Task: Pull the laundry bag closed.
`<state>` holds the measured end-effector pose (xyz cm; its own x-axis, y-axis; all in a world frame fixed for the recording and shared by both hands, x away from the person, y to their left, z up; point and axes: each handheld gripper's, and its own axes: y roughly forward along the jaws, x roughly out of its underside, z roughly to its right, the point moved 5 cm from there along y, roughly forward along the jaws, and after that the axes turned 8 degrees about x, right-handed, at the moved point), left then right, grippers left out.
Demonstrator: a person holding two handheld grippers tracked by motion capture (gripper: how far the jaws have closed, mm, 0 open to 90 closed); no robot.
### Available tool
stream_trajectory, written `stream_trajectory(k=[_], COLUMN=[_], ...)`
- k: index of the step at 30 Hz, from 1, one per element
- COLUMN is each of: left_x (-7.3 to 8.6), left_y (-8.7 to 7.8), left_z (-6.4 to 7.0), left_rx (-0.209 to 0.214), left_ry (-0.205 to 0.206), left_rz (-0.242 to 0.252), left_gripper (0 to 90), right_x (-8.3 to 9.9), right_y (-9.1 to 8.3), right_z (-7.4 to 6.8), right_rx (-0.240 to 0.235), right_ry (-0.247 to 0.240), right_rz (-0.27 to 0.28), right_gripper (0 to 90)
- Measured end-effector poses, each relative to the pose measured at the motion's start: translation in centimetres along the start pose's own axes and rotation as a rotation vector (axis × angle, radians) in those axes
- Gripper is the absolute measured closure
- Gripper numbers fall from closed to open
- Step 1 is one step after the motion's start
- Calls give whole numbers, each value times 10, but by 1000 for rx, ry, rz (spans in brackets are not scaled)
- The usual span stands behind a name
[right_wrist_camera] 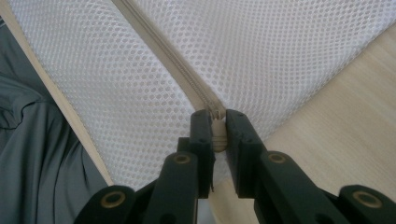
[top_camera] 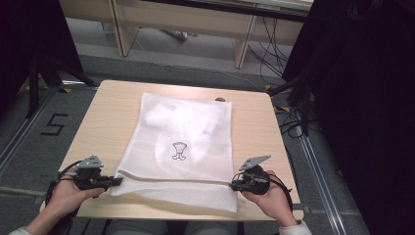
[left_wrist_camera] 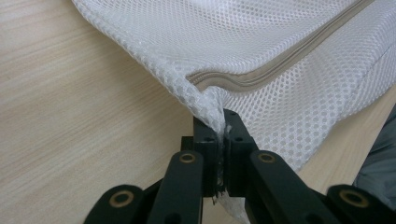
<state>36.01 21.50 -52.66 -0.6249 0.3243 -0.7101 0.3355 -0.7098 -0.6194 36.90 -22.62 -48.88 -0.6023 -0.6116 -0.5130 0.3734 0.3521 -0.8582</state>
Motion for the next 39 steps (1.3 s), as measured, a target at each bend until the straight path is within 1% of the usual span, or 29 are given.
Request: stream_trajectory(k=[3, 5, 9, 10, 11, 13, 15, 16, 17, 19, 20, 21, 23, 24, 25, 26, 27, 28, 29, 30, 31, 32, 33, 34, 35, 36, 37, 38, 39], left_x=[0, 0, 0, 0, 1, 2, 5, 5, 4, 6, 7, 7, 9, 9, 9, 8, 8, 7, 7, 6, 6, 6, 6, 5, 5, 3, 3, 3, 3], left_y=[2, 2, 3, 3, 2, 4, 2, 2, 5, 4, 3, 6, 6, 8, 6, 7, 4, 4, 2, 2, -1, -3, -4, -5, -7, -7, -8, -9, -8], left_z=[1, 0, 1, 0, 0, 0, -3, -3, -1, -5, -6, -5, -5, -5, -6, -6, -8, -8, -8, -8, -8, -10, -11, -12, -13, -13, -14, -14, -13], left_rx=[-3, -4, -3, -1, -1, -4, -5, -8, -18, -37, -32, -37, -34, -40, -47, -54, -64, -75, -83, -99, -96, -97, -99, -116, -124, -135, -138, -138, -131], left_ry=[-2, 1, -7, 6, 1, -3, 34, 39, 13, 49, 51, 34, 41, 53, 63, 63, 76, 78, 88, 72, 75, 91, 95, 93, 90, 82, 92, 95, 82], left_rz=[21, 20, 16, 12, -11, 3, -64, -72, -26, -68, -96, -63, -103, -85, -100, -86, -90, -71, -60, -35, -26, -29, -9, 4, 7, 30, 22, 16, 21], left_gripper=[855, 854, 853, 853, 852, 849, 845, 842, 832, 825, 815, 801, 748, 714, 671, 628, 589, 550, 508, 469, 439, 411, 382, 353, 323, 307, 296, 289, 288], right_x=[1, 2, 5, 5, 6, 6, 8, 9, 11, 11, 12, 12, 11, 10, 9, 8, 8, 7, 7, 6, 5, 6, 6, 5, 6, 6, 7, 6, 6], right_y=[2, 3, 8, 9, 10, 12, 15, 15, 16, 17, 17, 16, 15, 15, 15, 14, 15, 14, 13, 14, 14, 14, 12, 13, 13, 12, 13, 11, 13], right_z=[1, -1, 0, 0, 0, 0, -1, -2, -2, -1, 0, -1, -2, -1, -1, 0, -1, 2, 3, 6, 9, 13, 14, 14, 18, 17, 20, 19, 22], right_rx=[-4, -1, -13, -19, -27, -37, -40, -38, -22, -17, -20, -17, -16, -11, 1, 0, 19, 25, 27, 36, 57, 80, 67, 74, 79, 73, 93, 79, 102], right_ry=[-11, 2, -3, -6, -5, -20, -21, -21, -9, -11, -16, -1, 17, 17, 25, 28, 68, 58, 86, 83, 91, 92, 108, 138, 110, 138, 138, 166, 134], right_rz=[-10, -26, -41, -44, -42, -52, -64, -73, -87, -85, -73, -72, -56, -42, -23, -10, 11, 15, 28, 64, 88, 89, 94, 109, 110, 109, 117, 114, 150], right_gripper=[819, 819, 818, 817, 817, 816, 812, 805, 781, 767, 756, 742, 699, 672, 640, 614, 590, 572, 555, 540, 526, 524, 524, 523, 515, 508, 509, 509, 504])
